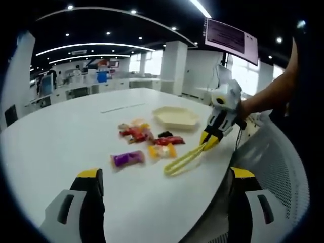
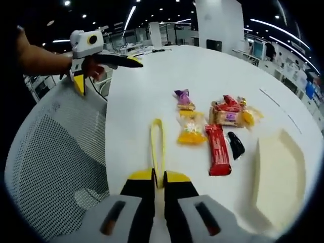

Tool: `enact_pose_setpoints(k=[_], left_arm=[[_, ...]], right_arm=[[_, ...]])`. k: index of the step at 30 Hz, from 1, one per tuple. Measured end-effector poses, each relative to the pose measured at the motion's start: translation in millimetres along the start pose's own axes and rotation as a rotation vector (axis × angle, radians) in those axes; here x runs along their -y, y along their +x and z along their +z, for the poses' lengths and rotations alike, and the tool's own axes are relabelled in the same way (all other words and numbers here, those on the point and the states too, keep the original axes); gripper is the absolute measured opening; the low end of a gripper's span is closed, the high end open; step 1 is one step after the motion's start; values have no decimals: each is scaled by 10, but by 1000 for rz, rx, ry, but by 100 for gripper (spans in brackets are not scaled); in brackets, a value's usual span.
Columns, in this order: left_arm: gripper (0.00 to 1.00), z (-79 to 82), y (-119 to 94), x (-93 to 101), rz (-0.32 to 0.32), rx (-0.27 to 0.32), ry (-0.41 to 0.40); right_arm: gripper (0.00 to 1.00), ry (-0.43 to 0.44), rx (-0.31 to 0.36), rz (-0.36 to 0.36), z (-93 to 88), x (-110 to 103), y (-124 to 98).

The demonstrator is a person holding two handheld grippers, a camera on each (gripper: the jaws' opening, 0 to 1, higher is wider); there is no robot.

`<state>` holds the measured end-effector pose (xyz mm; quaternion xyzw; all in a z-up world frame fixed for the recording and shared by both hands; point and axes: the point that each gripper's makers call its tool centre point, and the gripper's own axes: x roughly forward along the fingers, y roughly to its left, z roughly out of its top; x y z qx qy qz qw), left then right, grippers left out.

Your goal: Place the target food into the container with the food tongs after gripping and lifting it, then release it inside without dropping or visibly crushing the food.

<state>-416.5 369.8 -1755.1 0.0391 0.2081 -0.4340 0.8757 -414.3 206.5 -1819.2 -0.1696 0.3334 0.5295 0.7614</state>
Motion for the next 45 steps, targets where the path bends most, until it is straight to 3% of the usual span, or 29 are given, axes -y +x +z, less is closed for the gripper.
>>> enact_pose_setpoints(k=[9, 13, 15, 20, 27, 30, 34, 38, 45], left_arm=[[99, 13, -19, -50, 20, 1, 6], [99, 35, -56, -106, -4, 5, -104], [99, 70, -56, -138, -11, -6, -73], [99, 500, -49, -125, -102, 49, -14], [99, 957, -7, -156, -159, 147, -43], [99, 1118, 2, -131, -200, 158, -13], [97, 1184, 33, -85, -247, 131, 27], [98, 1300, 42, -9, -294, 147, 43], [93, 1568, 51, 129, -366, 222, 4]], right_arm=[[4, 19, 12, -22, 69, 82, -149], [4, 16, 26, -25, 173, 95, -235], [4, 8, 37, -27, 233, 105, -290], [4, 0, 57, -22, 368, 127, -419], [4, 21, 182, -52, 830, 203, -729], [4, 12, 219, -57, 993, 204, -864], [4, 1, 273, -58, 1196, 201, -1031], [4, -2, 332, -50, 1404, 182, -1200], [4, 6, 447, 2, 1749, 23, -1423]])
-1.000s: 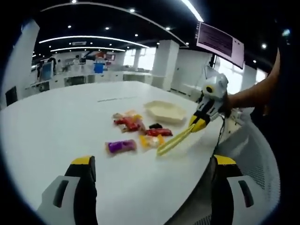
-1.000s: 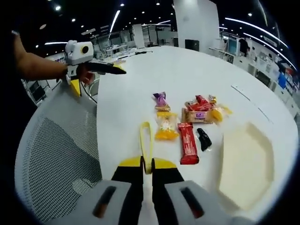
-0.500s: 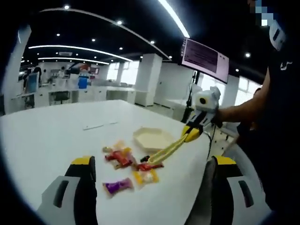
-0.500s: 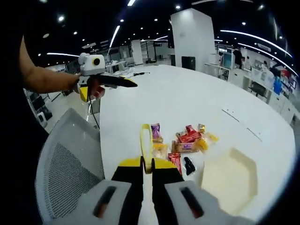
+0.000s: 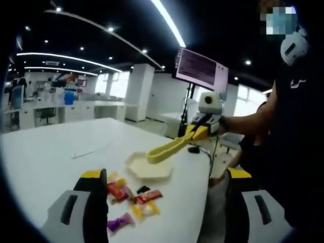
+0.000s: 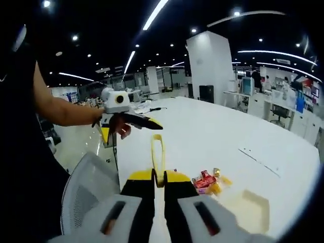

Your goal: Place the target food into the container with the food tongs after gripping and lifting it, then release it inside without dropping or visibly crushing the food.

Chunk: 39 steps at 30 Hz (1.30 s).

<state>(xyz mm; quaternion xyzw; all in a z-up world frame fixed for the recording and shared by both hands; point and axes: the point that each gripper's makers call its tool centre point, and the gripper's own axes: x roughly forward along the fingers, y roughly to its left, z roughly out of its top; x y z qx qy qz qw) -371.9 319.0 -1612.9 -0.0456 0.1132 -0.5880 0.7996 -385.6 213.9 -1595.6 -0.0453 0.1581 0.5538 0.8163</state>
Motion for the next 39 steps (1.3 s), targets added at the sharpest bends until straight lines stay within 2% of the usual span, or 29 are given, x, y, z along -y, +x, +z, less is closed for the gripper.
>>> enact_pose_setpoints(k=[5, 7, 11, 14, 22, 24, 26, 27, 29, 30, 33, 36, 39], left_arm=[[89, 257, 92, 173, -71, 100, -48], [86, 317, 115, 240, -96, 117, -46], [76, 286, 190, 400, -144, 89, -59], [74, 250, 220, 472, -158, 68, -67], [72, 484, 281, 817, -203, 150, -79], [69, 460, 294, 857, -217, 143, -73], [67, 358, 323, 857, -221, 115, -79], [65, 260, 350, 838, -216, 93, -88], [61, 70, 358, 802, -214, 45, -75], [60, -55, 354, 767, -205, -6, -78], [61, -79, 302, 665, -183, 14, -83], [58, -93, 231, 572, -163, 24, -102], [44, -94, 216, 580, -188, 19, -129]], right_arm=[[4, -18, 53, 55, 236, -208, 4], [4, -24, 70, 75, 307, -286, 19], [4, -32, 88, 100, 379, -399, 55], [4, -31, 90, 117, 385, -464, 81], [4, -19, 130, 154, 506, -681, 64], [4, -31, 133, 151, 504, -726, 87], [3, -41, 129, 125, 454, -707, 143], [3, -42, 131, 115, 432, -701, 165], [3, 18, 144, 106, 371, -675, 214], [3, 16, 139, 98, 332, -665, 229], [3, 22, 143, 100, 346, -682, 217], [3, 21, 173, 107, 466, -681, 153], [3, 32, 209, 118, 601, -673, 99]])
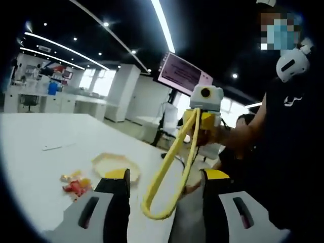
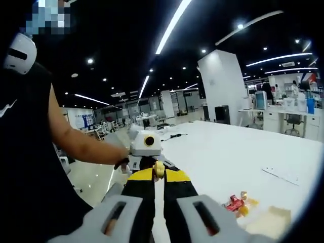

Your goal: Place the target food into the container with the food tongs after gripping and lifting it, then release it inside without dropping or visibly crushing the food.

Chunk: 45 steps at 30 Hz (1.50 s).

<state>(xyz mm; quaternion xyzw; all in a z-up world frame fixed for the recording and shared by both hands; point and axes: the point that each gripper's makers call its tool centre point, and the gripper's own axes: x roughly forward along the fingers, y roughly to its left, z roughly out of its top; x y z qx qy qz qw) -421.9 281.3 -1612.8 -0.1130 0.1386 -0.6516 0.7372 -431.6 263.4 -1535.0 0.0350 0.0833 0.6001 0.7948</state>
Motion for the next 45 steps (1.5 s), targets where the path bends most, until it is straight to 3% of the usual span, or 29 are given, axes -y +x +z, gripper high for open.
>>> enact_pose_setpoints(k=[4, 10, 17, 24, 26, 34, 39, 45], left_arm=[[26, 150, -4, 47, -49, 60, -40], [25, 188, -30, 40, -59, 63, -46], [22, 238, -16, 100, -80, 71, -39], [18, 131, -17, 254, -132, 1, 2], [16, 90, -21, 311, -153, -28, 6], [15, 53, -6, 370, -167, -72, 36], [15, 19, 22, 422, -170, -94, 42], [15, -4, 20, 410, -166, -106, 33]], right_arm=[[3, 4, -5, -1, -44, 49, -39], [3, 57, 0, 8, -172, 65, -149], [4, 101, 40, 22, -133, 65, -189], [11, 86, 20, 78, -210, -12, -228], [12, 116, -1, 101, -262, -35, -246], [22, 123, -42, 113, -328, -38, -254], [26, 44, -112, 108, -398, -45, -243], [29, 20, -134, 102, -436, -20, -225]])
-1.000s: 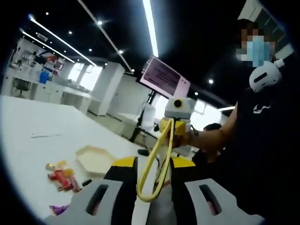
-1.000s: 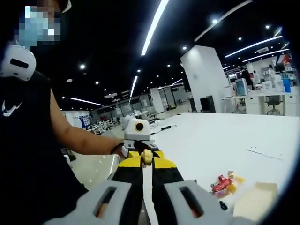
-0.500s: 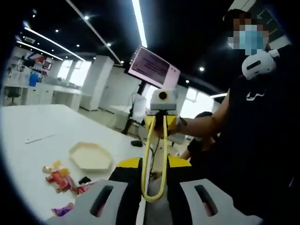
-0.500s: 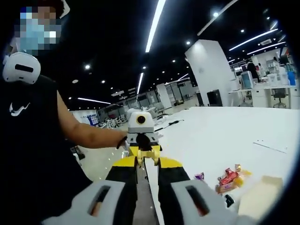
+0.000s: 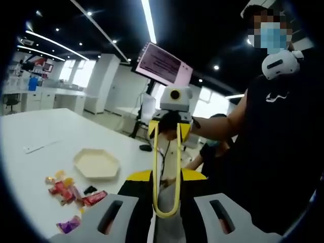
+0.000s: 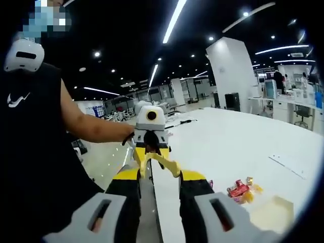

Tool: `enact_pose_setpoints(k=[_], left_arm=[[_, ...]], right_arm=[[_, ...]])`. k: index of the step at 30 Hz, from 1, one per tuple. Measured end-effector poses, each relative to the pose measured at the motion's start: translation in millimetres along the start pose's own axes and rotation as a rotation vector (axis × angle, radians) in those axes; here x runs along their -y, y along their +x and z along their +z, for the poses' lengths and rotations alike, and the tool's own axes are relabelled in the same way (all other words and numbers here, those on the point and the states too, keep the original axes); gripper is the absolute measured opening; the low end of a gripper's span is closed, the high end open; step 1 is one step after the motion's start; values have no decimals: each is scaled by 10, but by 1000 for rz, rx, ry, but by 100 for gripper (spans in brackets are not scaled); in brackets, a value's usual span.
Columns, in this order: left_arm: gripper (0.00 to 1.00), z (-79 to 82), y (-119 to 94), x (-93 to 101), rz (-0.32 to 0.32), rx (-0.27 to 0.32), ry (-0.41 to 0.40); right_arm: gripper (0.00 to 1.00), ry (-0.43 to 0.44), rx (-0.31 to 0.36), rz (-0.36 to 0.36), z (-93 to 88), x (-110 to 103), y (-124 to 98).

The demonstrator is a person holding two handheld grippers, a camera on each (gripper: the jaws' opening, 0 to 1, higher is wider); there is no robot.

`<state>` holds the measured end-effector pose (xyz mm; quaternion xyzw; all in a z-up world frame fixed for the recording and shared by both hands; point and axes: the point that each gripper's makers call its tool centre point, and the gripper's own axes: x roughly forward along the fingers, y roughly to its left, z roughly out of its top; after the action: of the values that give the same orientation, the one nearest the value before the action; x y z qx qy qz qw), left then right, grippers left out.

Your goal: Place the target food into the container with the food tongs after gripping and lifting it, then release it inside without dropping or visibly crushing the food.

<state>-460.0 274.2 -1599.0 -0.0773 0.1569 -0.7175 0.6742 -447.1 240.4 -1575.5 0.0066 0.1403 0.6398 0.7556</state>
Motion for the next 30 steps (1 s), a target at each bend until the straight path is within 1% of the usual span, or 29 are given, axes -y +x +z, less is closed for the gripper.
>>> enact_pose_setpoints(k=[4, 7, 10, 12, 16, 18, 21, 23, 24, 26, 29, 30], left_arm=[[14, 0, -34, -50, 5, -3, -3], [14, -51, -38, -76, 13, -29, 2], [15, -104, -26, -90, 15, -48, 4], [14, -97, -25, -86, 11, -48, 3], [15, -79, -30, -96, 9, -45, 0], [15, -78, -27, -94, 6, -48, -2], [15, -87, -10, -91, 3, -54, -2], [14, -105, 3, -88, 4, -62, 1], [14, -105, 2, -85, 5, -61, 1], [14, -105, 2, -76, 2, -62, 5], [13, -84, 1, -58, -5, -45, -2], [13, -71, -8, -52, -6, -40, -4]], right_arm=[[31, 7, -6, 2, 2, 27, 24], [33, 13, -2, 7, 21, 45, 48], [32, 18, 0, 12, 40, 58, 68], [29, 5, -18, 9, 13, 68, 74], [30, 14, -17, 17, 20, 65, 67], [31, 16, -23, 21, 8, 60, 70], [32, 3, -56, 22, -75, 56, 91], [24, -9, -55, 19, -82, 43, 78], [21, -7, -65, 24, -95, 33, 65], [17, 16, -77, 40, -121, 1, 54], [7, 3, -75, 46, -116, -51, 39], [6, 2, -70, 39, -107, -62, 43]])
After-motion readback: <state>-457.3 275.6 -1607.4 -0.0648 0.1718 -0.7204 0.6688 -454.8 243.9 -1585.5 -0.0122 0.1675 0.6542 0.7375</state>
